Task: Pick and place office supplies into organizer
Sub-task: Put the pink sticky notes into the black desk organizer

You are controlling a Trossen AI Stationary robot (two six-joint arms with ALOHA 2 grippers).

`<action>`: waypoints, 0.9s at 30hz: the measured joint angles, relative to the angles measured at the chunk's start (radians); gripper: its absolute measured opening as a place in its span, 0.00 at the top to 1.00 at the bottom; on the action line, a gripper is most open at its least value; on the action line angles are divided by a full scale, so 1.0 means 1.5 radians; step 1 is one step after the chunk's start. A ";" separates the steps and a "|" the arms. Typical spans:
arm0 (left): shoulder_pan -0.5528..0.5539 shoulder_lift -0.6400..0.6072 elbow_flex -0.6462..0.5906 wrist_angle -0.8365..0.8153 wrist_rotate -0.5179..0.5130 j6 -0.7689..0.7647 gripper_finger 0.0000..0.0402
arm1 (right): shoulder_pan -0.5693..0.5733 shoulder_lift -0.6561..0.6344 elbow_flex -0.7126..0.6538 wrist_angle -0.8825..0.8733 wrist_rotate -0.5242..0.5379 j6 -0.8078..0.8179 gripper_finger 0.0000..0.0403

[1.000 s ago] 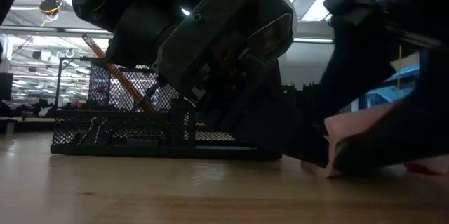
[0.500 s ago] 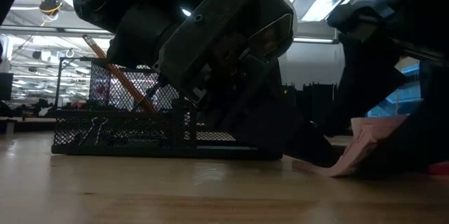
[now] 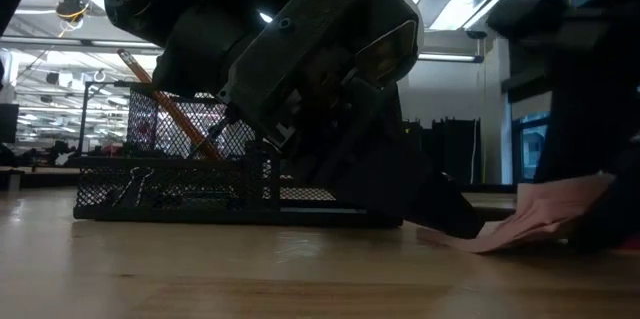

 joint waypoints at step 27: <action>-0.001 -0.012 -0.002 0.022 -0.001 0.057 0.93 | 0.004 -0.001 -0.016 0.009 0.019 0.016 0.97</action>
